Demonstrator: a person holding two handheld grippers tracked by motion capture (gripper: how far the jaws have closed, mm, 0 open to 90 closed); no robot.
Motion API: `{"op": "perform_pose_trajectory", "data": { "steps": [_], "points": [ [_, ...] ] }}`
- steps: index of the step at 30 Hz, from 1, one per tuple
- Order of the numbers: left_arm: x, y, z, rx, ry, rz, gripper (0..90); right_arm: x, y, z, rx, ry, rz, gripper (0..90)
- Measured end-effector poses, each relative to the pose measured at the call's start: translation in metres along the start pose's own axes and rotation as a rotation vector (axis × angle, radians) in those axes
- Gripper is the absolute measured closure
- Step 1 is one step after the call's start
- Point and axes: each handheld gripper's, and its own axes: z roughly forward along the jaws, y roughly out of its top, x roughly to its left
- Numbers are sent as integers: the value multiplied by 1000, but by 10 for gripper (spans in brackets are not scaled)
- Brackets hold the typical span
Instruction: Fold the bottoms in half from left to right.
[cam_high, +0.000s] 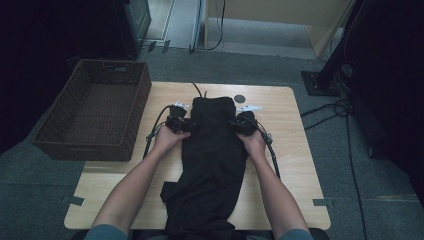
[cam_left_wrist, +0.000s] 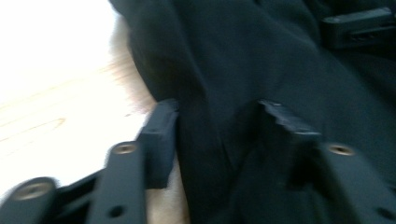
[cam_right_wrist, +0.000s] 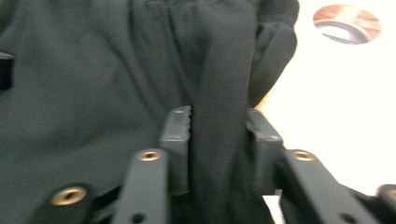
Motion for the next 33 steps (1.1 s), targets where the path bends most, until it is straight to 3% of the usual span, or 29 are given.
{"op": "perform_pose_trajectory", "data": {
  "steps": [3, 5, 7, 10, 11, 14, 18, 20, 24, 33],
  "points": [
    [-2, 0, 1, 11, 8, 22, 711, 8, 2, 1, 9, 4, 0, 768],
    [0, 1, 1, 30, 5, 14, 850, 8, 3, 1, 19, 31, 39, 791],
    [5, 2, -4, 7, -16, -33, 880, 3, 5, -1, 14, 56, 82, 802],
    [9, 14, -17, 3, -16, -28, 885, -3, 14, -8, -8, 89, 141, 806],
    [8, 22, -23, -10, -10, -21, 885, -5, 21, -10, -10, 95, 139, 807],
    [5, 53, -45, -81, 18, 13, 885, -2, 52, -23, -59, 92, 109, 807],
    [5, 87, -82, -263, 68, 19, 884, 3, 99, -50, -232, 78, 90, 790],
    [4, 93, -91, -294, 110, 65, 883, 4, 116, -60, -293, 53, 89, 759],
    [2, 81, -95, -301, 109, 88, 881, 10, 121, -59, -265, 29, 59, 762],
    [-23, 17, -100, -221, 37, 179, 879, 33, 68, -72, -188, 97, -28, 799]
  ]
}}
